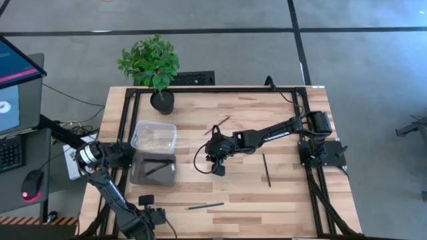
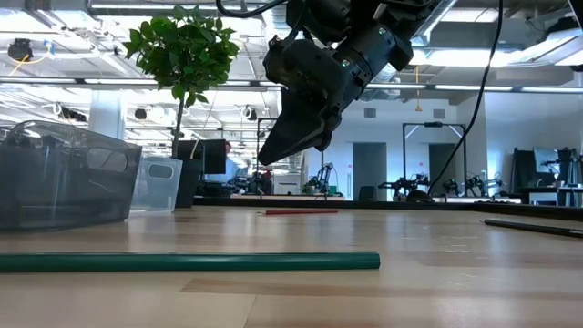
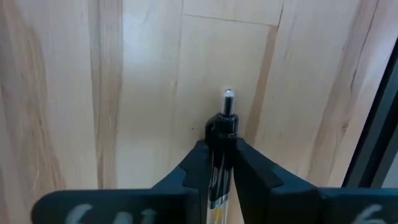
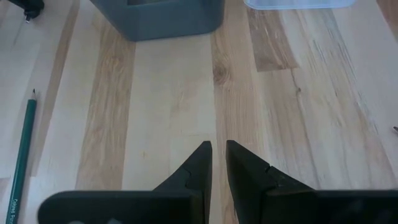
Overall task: Sort pens & pencils
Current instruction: Put the bottom left black pen into the black bin
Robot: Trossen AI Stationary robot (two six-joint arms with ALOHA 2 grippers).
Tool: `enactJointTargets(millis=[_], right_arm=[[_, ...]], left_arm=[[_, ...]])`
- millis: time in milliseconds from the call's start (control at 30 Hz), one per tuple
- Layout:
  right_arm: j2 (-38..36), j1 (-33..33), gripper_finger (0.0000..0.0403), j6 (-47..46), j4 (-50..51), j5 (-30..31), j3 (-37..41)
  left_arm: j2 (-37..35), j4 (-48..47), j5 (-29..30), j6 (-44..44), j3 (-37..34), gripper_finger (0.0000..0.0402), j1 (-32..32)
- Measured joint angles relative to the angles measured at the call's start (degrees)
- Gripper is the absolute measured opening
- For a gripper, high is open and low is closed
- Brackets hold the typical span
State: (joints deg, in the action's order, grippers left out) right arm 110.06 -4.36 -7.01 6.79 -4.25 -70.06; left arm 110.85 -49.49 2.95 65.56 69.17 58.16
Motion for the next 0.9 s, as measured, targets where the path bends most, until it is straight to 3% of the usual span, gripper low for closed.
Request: enactJointTargets(millis=[267,667,900], right_arm=[[0.0,0.0,0.0072,0.09,0.02,0.02,0.0],[0.0,0.0,0.0072,1.25,0.04,0.02,-0.02],[0.0,0.07,0.0072,1.44,0.06,0.02,-0.02]], left_arm=[[-2.0,-5.81,4.0,-2.29,1.51,0.0023,-1.41],[-2.61,-15.77,-0.6,-2.82,2.27,0.0019,-2.66],[-7.71,-17.82,0.81,-2.95,2.29,0.0019,-4.12]])
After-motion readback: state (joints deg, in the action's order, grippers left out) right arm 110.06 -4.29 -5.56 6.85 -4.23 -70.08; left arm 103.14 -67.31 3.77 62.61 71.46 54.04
